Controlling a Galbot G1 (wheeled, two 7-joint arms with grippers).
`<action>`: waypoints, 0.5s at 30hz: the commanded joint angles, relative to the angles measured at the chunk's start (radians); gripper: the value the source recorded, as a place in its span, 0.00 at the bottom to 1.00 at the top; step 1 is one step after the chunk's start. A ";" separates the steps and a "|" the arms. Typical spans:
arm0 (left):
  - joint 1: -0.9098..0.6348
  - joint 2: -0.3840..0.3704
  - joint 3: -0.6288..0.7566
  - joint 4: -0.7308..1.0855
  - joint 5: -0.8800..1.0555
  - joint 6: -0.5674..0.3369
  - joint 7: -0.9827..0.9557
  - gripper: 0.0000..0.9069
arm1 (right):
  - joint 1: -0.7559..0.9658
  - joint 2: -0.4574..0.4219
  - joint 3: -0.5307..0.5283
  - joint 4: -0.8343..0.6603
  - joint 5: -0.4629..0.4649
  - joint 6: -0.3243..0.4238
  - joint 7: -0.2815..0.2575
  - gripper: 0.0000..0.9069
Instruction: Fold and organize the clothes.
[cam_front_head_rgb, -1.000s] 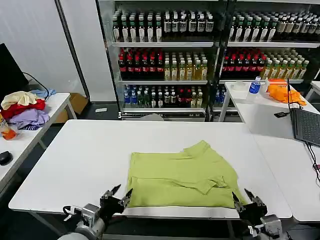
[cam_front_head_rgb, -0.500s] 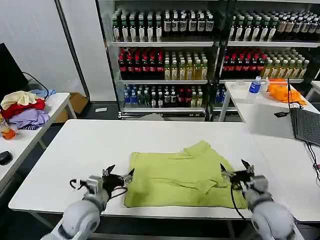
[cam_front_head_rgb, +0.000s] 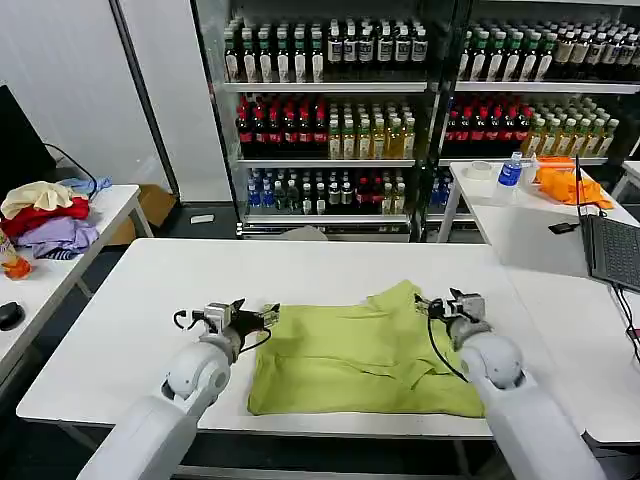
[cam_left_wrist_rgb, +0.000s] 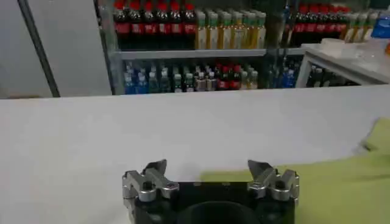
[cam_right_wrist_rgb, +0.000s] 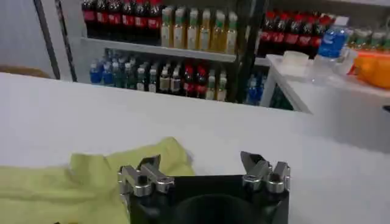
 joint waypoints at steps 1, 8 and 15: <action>-0.093 -0.032 0.055 0.125 -0.031 0.003 0.001 1.00 | 0.183 0.072 -0.082 -0.251 0.032 -0.001 -0.003 1.00; -0.071 -0.028 0.060 0.123 -0.031 0.003 0.003 1.00 | 0.191 0.107 -0.090 -0.299 0.033 -0.001 -0.009 1.00; -0.045 -0.025 0.058 0.102 -0.031 0.002 0.008 0.02 | 0.175 0.119 -0.095 -0.304 0.047 0.000 -0.010 0.00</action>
